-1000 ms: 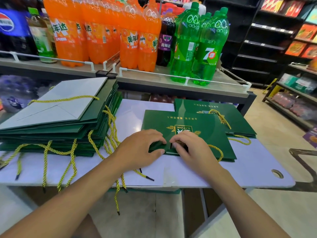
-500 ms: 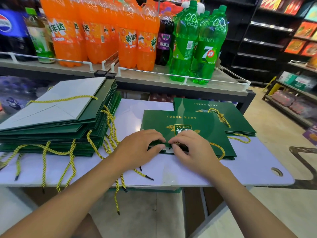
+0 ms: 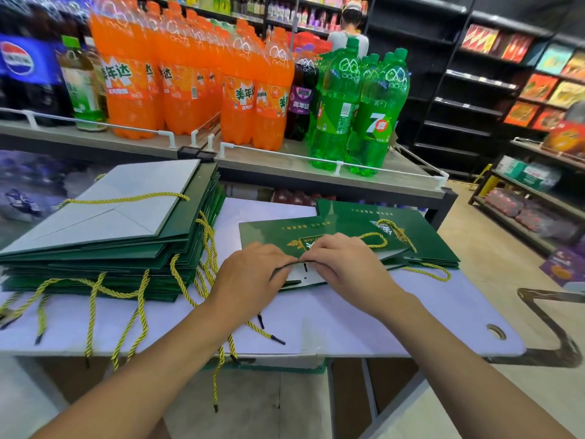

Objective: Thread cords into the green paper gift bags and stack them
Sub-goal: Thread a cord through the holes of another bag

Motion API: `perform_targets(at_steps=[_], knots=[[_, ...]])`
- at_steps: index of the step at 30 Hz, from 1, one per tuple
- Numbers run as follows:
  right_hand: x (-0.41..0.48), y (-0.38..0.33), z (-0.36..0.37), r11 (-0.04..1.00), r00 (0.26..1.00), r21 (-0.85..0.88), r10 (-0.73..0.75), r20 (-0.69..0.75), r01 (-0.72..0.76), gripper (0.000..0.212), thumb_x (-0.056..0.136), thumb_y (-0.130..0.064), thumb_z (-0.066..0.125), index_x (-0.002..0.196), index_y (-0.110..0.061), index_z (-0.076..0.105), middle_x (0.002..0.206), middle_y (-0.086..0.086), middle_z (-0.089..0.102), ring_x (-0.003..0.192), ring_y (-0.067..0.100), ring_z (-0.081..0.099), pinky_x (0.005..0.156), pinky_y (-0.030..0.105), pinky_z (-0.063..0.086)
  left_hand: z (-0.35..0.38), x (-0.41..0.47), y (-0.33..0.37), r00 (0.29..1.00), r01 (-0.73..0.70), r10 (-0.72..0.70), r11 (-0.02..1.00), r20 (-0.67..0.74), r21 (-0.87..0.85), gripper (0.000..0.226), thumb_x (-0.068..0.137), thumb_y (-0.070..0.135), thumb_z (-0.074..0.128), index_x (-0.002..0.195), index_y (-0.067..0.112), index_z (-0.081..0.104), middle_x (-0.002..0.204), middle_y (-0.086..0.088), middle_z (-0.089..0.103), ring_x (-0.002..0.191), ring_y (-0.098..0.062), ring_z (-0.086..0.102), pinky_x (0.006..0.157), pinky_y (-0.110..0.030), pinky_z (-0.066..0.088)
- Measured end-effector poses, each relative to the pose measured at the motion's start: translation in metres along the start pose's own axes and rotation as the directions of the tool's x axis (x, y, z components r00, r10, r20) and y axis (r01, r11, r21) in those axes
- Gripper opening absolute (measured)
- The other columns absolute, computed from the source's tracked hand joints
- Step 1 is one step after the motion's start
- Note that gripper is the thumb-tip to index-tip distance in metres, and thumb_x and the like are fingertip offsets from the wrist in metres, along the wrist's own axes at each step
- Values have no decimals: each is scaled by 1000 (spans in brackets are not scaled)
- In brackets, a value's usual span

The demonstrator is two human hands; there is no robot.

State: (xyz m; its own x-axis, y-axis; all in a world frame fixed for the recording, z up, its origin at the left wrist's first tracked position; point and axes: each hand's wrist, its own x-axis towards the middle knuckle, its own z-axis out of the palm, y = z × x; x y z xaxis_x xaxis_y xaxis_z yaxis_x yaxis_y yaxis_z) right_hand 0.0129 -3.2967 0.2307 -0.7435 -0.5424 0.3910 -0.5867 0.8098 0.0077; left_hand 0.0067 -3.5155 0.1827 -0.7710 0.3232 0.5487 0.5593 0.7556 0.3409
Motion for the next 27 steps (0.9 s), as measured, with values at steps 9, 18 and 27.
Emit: perform_targets(at_steps=[9, 18, 27], knots=[[-21, -43, -14, 875, 843, 273, 467, -265, -399, 26, 89, -37, 59, 65, -30, 59, 57, -10, 50, 59, 10, 47, 53, 31, 37, -3, -1, 3, 998, 5, -7, 1000, -55, -22, 25, 103, 35, 55, 118, 35, 75, 110, 18, 71, 100, -13, 62, 72, -35, 53], [2, -41, 20, 559, 722, 566, 685, 97, -606, 30, 92, -34, 69, 72, -13, 74, 48, -7, 45, 52, 13, 40, 54, 28, 31, -1, -2, 1, 995, -1, 1, 1000, -103, -1, 30, 97, 39, 50, 113, 36, 76, 105, 19, 71, 95, -14, 65, 65, -32, 52], [-4, -49, -1, 136, 660, 737, 571, 488, -662, 27, 99, -23, 61, 95, -5, 79, 54, -4, 48, 42, 11, 36, 42, 21, 24, -1, -3, 2, 995, -13, 16, 999, -102, 29, 38, 97, 45, 40, 108, 38, 76, 102, 19, 71, 91, -14, 65, 61, -30, 49]])
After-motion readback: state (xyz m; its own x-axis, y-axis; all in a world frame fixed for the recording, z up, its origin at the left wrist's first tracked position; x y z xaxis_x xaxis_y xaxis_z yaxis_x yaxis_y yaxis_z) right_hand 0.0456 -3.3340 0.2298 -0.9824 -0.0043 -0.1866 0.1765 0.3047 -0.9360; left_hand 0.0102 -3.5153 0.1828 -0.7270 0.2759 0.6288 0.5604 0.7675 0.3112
